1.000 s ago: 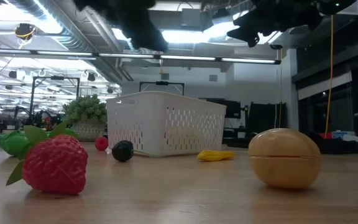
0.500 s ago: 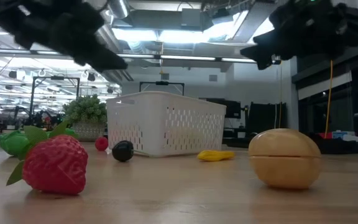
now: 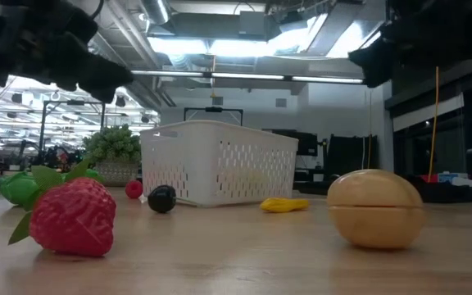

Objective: Pick and placing Produce into tupperware
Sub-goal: Put the blackberry into the white bin

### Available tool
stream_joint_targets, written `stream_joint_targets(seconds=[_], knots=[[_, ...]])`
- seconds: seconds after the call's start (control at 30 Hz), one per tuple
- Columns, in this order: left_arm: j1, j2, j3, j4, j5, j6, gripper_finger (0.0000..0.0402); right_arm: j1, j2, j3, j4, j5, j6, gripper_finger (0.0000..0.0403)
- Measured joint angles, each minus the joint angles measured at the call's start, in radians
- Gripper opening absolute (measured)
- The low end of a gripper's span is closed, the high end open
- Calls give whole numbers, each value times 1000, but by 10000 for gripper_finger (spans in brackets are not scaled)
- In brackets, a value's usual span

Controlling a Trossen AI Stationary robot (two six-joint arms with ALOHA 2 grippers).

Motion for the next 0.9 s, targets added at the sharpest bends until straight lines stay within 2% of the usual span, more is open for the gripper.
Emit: stream_joint_targets(seconds=[0.17,0.47,0.7,0.9], knots=[[-22,2,-10,-3,0,-1,82,129,0,17,-146,121,103,259],[-29,2,-10,-4,-1,-1,65,335,46,138,-423,296,292,259],[-29,3,-10,-9,-1,-1,52,461,232,315,-683,397,473,259],[-29,3,-10,-13,-2,-1,40,527,431,477,-835,405,592,259]])
